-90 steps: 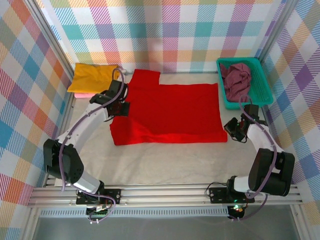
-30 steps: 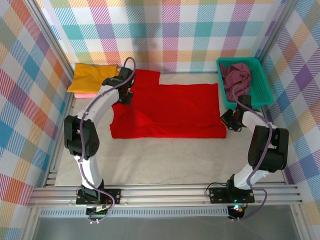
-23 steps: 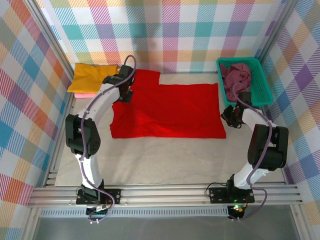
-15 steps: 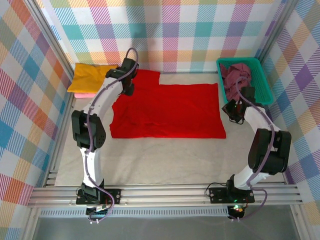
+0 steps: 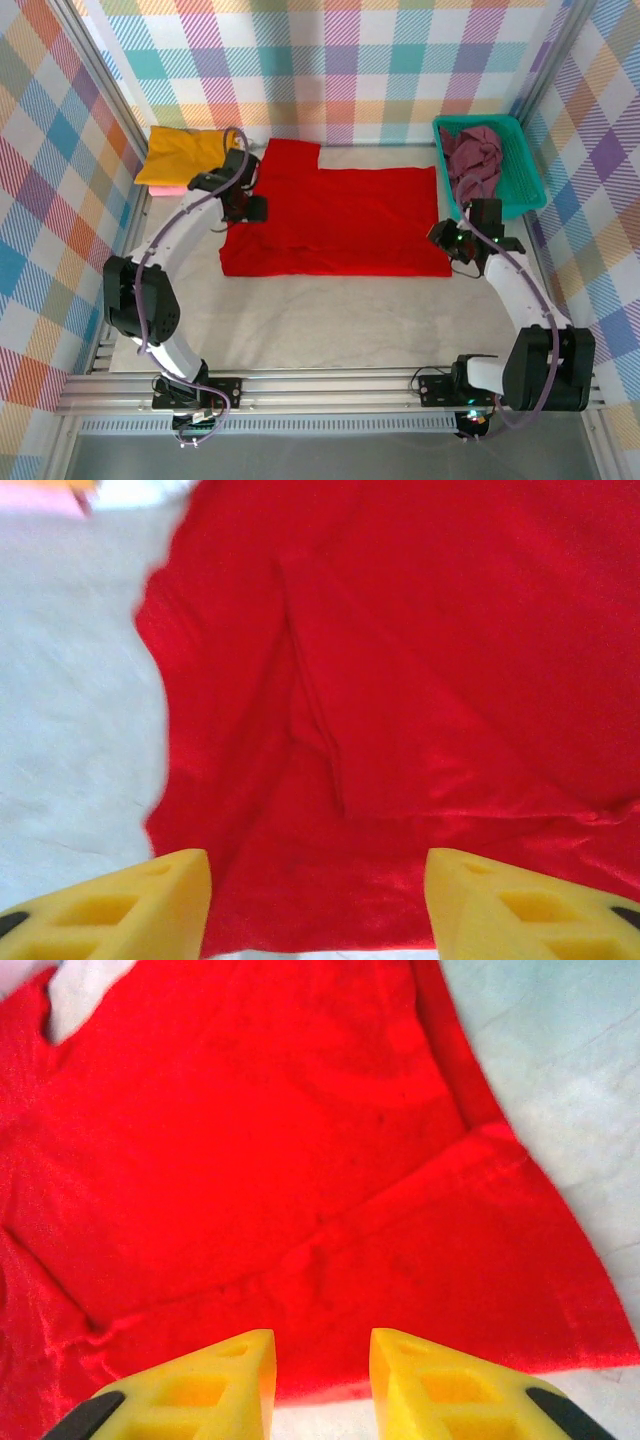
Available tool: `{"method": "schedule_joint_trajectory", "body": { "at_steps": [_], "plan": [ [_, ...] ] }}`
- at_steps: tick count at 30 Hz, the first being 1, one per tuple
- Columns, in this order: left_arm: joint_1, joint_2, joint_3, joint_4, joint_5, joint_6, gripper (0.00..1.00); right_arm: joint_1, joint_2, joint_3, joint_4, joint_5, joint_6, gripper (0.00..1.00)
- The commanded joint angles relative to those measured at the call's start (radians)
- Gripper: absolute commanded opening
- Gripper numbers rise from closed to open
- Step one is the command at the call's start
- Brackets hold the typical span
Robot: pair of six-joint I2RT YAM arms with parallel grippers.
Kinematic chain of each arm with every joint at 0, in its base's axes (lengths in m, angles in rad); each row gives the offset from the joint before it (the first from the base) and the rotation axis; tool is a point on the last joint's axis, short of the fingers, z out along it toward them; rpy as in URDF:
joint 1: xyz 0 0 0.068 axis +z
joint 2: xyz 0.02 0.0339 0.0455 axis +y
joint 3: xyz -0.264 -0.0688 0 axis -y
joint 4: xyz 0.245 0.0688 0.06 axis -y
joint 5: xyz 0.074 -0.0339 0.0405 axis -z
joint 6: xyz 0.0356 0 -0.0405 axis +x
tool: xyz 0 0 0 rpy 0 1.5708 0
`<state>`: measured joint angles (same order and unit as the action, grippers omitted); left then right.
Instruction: Fold and stack the t-shirts
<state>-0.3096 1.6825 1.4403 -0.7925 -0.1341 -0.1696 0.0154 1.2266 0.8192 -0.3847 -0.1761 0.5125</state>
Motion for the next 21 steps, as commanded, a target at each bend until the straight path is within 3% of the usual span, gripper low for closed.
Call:
{"method": "schedule_joint_trajectory", "body": {
  "at_steps": [1,5,10,21],
  "plan": [
    [0.012,0.043,-0.065,0.102,0.084,-0.102,0.61,0.097,-0.048,-0.027,0.099,-0.054,-0.157,0.38],
    [0.012,0.113,-0.07,0.15,0.118,-0.124,0.6,0.178,-0.11,-0.09,0.226,-0.116,-0.242,0.48],
    [0.01,0.176,-0.073,0.182,0.127,-0.15,0.57,0.221,-0.179,-0.145,0.322,-0.121,-0.221,0.57],
    [0.009,0.254,-0.093,0.232,0.122,-0.186,0.49,0.225,-0.166,-0.13,0.319,-0.109,-0.202,0.59]
  ]
}}
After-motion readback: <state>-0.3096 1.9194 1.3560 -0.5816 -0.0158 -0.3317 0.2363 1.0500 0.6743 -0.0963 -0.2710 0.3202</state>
